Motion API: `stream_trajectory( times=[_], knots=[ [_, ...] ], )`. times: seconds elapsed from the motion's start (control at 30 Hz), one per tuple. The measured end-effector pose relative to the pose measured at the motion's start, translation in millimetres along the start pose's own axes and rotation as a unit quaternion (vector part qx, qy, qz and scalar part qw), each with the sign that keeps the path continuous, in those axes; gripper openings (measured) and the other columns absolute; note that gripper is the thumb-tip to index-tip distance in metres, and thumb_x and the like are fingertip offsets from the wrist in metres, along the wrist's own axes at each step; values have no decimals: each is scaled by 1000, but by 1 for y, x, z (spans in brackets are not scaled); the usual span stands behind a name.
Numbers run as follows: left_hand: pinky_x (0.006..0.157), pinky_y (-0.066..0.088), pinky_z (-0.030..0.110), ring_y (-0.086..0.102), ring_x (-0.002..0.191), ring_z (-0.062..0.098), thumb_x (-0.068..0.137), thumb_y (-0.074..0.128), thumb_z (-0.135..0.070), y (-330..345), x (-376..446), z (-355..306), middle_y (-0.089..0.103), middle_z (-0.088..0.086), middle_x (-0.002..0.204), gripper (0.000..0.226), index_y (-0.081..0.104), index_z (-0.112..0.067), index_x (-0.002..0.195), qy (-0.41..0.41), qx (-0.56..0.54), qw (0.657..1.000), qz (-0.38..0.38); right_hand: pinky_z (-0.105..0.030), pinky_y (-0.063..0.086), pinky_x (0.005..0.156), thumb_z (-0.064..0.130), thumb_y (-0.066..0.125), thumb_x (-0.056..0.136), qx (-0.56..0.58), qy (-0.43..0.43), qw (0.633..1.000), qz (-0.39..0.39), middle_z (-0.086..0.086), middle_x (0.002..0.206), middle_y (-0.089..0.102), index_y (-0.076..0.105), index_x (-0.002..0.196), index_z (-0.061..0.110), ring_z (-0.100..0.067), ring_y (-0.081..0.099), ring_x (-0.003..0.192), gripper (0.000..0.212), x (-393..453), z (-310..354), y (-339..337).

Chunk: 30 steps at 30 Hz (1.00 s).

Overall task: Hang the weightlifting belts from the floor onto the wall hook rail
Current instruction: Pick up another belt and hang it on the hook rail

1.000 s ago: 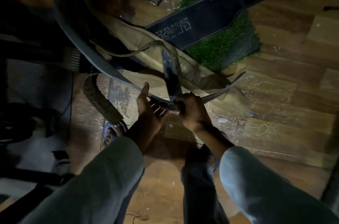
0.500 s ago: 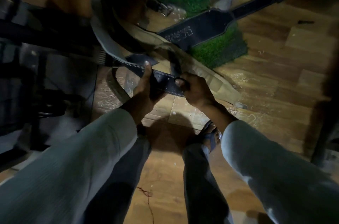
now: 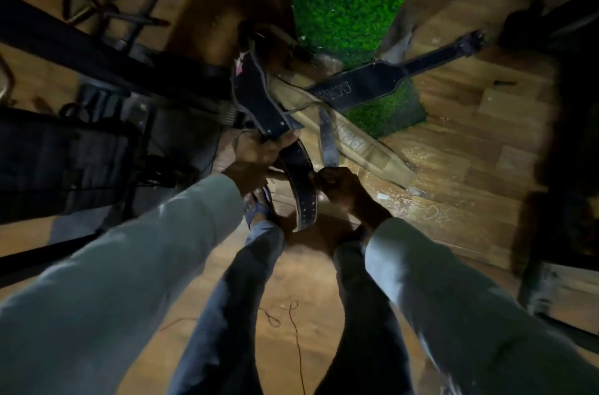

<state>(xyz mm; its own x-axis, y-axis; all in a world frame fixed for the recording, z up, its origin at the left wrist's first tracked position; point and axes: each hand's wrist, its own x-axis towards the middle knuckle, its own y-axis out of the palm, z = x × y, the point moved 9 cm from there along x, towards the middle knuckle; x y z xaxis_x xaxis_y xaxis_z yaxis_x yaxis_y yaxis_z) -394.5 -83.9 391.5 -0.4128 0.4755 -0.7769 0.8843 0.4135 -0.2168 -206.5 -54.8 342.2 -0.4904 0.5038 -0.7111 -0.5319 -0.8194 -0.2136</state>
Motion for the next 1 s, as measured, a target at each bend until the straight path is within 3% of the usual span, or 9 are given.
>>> stream_trajectory(
  times=[0.1, 0.2, 0.3, 0.47, 0.6, 0.67, 0.77, 0.87, 1.0],
  knots=[
    [48, 57, 20, 72, 62, -1, 85, 83, -25, -15, -22, -33, 73, -2, 96, 34, 66, -16, 113, 71, 84, 994, 25, -19, 43, 66, 62, 53, 98, 11, 53, 998, 8, 6, 76, 68, 72, 75, 19, 1, 63, 73, 52, -26, 25, -8],
    [76, 64, 42, 76, 93, 22, 79, 87, -38, -33, -39, -48, 76, 5, 110, 48, 69, -18, 119, 77, 136, 988, 16, -29, 51, 74, 62, 36, 105, 176, 130, 976, 2, -7, 101, 74, 72, 112, 10, -21, 69, 93, 64, -50, 52, -15],
    [89, 62, 43, 74, 101, 23, 75, 88, -44, -48, -67, -60, 77, 2, 109, 47, 74, -19, 112, 104, 173, 979, 14, -43, 54, 95, 67, 31, 103, 194, 111, 975, -2, -8, 118, 75, 70, 121, 12, -25, 69, 111, 70, -71, 97, -24],
    [84, 57, 24, 71, 93, 1, 82, 85, -38, -51, -142, -78, 77, -9, 98, 28, 76, -22, 104, 240, 191, 951, 45, -34, 61, 67, 75, 34, 97, 309, 109, 945, -10, -2, 104, 74, 67, 124, 15, -21, 71, 87, 74, -90, 171, -19],
    [79, 42, 2, 57, 80, -22, 85, 82, -37, -50, -198, -104, 69, -15, 91, 30, 78, -12, 100, 378, 258, 888, 49, -39, 61, 76, 62, 49, 100, 404, 111, 907, 45, -11, 99, 76, 74, 106, 8, -20, 76, 72, 60, -100, 221, 2],
    [67, 42, 8, 56, 66, -12, 83, 80, -49, -56, -212, -113, 66, -13, 78, 35, 75, -14, 87, 400, 258, 879, 21, -32, 62, 62, 51, 56, 101, 441, 105, 889, 60, -10, 93, 73, 74, 97, 8, -18, 73, 63, 47, -109, 242, 5],
    [64, 52, 40, 64, 63, 14, 74, 71, -74, -70, -214, -113, 69, 3, 68, 59, 69, -15, 77, 368, 256, 894, -2, -34, 63, 62, 42, 64, 99, 468, 82, 876, 78, -13, 89, 78, 74, 102, 6, -24, 76, 70, 37, -130, 269, 2],
    [75, 59, 39, 73, 77, 15, 64, 76, -74, -83, -216, -105, 78, 7, 80, 64, 73, -13, 81, 291, 152, 944, 26, -42, 60, 91, 35, 65, 99, 467, 36, 879, 93, -13, 99, 76, 72, 110, 6, -27, 74, 87, 32, -148, 295, -10],
    [69, 57, 36, 70, 68, 17, 91, 44, -76, -80, -226, -122, 74, 8, 74, 73, 71, -8, 82, 138, -136, 978, 72, -39, 62, 83, 27, 74, 92, 439, -32, 891, 109, -12, 100, 78, 68, 119, 0, -22, 75, 87, 39, -169, 314, -29]
  ],
)
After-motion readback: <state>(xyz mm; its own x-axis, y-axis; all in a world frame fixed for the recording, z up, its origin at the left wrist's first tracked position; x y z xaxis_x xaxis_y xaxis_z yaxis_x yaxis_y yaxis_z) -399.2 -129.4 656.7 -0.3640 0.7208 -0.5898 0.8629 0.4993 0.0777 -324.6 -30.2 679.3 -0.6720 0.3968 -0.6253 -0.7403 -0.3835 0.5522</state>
